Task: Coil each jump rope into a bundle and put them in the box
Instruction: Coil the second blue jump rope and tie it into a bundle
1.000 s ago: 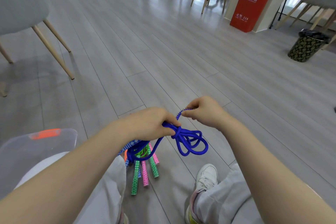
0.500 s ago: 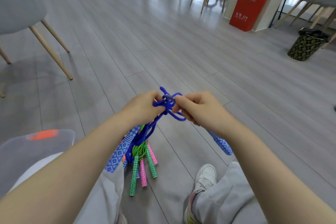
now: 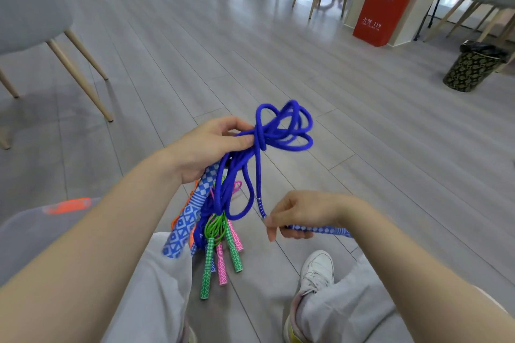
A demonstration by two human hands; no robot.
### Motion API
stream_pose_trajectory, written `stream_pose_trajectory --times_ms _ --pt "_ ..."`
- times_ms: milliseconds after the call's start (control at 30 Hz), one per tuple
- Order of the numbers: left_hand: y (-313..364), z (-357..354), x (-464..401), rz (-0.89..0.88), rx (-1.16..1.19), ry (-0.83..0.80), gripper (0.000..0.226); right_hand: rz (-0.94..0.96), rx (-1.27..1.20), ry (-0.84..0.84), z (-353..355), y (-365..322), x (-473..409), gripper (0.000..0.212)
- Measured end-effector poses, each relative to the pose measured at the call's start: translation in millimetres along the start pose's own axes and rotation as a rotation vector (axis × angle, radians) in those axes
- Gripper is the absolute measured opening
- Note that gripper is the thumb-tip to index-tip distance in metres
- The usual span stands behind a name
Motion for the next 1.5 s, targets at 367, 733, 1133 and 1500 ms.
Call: stream_pose_trajectory --times_ms 367,733,1133,1500 --pt "-28.2 -17.1 -7.4 0.153 -1.076 -0.204 0.008 0.088 0.021 0.641 43.9 -25.9 6.4 0.02" --pt "14.6 8.0 -4.6 -0.106 -0.566 0.5 0.016 0.269 -0.132 0.514 26.4 -83.4 29.0 0.033" --pt "39.4 -8.7 21.7 -0.233 0.106 -0.143 0.011 0.131 -0.022 0.398 66.1 -61.8 43.4 0.031" --pt "8.3 -23.9 -4.8 0.039 -0.835 -0.22 0.011 -0.067 0.406 0.447 59.9 -68.2 19.2 0.021"
Point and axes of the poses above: each hand's wrist, its own x-axis away from the middle knuckle, its own z-axis out of the back of the hand, y = z × x, the point moved 1 cm from there along -x, towards the middle knuckle, and after that the axes turned 8 degrees about z, right-handed, at the moved point
